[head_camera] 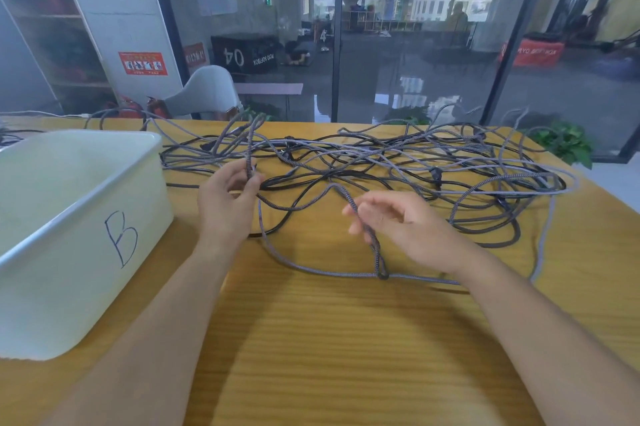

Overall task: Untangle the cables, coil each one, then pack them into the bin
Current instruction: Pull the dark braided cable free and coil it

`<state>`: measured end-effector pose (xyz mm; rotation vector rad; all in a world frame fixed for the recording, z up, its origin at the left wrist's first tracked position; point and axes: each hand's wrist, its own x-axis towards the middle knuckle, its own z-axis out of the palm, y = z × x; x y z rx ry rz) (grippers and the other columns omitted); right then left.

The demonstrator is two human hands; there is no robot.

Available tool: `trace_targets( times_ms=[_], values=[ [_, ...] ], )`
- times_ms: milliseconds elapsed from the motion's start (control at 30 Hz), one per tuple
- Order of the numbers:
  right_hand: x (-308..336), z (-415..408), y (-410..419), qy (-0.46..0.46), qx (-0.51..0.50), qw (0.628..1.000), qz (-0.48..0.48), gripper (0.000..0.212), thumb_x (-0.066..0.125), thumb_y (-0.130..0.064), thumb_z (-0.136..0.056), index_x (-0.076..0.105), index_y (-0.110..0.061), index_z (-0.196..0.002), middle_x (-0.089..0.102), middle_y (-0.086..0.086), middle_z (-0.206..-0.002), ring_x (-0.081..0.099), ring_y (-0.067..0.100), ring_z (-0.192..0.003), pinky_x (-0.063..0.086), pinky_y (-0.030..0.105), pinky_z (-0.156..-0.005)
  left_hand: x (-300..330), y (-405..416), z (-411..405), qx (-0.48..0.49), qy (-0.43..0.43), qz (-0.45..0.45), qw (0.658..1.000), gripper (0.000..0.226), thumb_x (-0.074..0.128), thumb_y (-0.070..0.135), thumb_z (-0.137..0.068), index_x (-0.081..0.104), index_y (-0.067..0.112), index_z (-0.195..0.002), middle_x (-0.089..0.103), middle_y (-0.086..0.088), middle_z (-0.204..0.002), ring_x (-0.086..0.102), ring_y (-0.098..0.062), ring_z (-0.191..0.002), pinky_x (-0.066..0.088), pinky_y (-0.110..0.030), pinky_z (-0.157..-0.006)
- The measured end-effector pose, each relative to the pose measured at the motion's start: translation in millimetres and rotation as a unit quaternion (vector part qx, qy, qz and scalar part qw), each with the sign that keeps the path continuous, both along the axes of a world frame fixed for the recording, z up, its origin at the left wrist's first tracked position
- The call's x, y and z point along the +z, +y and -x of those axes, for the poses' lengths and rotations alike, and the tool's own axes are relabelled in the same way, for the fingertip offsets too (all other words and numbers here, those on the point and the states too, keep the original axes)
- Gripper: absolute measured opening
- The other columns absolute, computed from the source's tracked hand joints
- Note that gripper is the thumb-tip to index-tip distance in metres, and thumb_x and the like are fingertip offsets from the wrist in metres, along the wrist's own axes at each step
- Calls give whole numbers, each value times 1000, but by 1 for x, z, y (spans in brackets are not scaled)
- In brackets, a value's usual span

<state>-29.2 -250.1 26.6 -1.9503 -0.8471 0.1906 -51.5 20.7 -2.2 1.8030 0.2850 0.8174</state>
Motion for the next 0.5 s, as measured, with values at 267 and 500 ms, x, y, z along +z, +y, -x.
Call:
trace_targets(
  times_ms=[267,500],
  values=[
    [4,-9,-3,113,-94,978,-149,29,50,-28,-108,70,-19,-127,77,1,-113,72,17,-92,59,33,-82,-6,-27,4,-152,-7,-135,979,30,71,10,-97,74,30,-118,78,16,-93,69,-6,-92,51,-22,-79],
    [2,-14,0,243,-162,937,-190,40,53,-45,-105,73,-11,-111,81,3,-105,70,12,-79,57,26,-68,-18,-43,7,-267,63,-215,937,36,75,15,-94,73,49,-107,78,13,-95,65,-21,-84,53,-39,-78]
  ],
)
